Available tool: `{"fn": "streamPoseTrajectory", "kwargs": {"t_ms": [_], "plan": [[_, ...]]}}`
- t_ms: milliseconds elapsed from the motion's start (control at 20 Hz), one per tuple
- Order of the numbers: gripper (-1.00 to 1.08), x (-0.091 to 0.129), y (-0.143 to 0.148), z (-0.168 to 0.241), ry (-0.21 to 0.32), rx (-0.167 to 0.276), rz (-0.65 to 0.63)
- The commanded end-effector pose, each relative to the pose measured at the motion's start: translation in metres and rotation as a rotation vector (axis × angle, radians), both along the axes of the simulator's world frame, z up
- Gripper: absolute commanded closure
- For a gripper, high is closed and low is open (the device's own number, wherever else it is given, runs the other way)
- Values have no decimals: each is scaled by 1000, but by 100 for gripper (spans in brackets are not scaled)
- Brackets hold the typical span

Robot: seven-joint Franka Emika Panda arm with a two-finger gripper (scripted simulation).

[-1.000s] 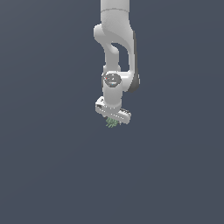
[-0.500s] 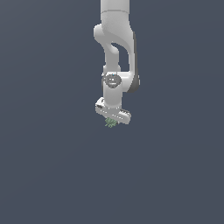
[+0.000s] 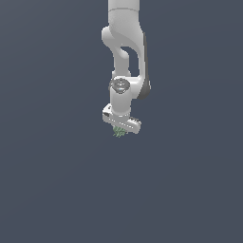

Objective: Pick up the object and move it to a goal position.

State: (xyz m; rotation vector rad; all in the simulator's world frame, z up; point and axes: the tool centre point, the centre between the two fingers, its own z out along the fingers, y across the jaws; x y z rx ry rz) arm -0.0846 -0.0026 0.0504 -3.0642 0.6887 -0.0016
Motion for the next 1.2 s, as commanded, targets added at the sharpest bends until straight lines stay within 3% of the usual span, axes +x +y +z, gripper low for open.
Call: {"fn": "streamPoseTrajectory", "kwargs": {"t_ms": [0, 700, 1150], "plan": [[108, -4, -7, 6, -1, 0, -1], [108, -44, -83, 70, 1, 1, -2], [108, -54, -104, 87, 1, 0, -2]]}}
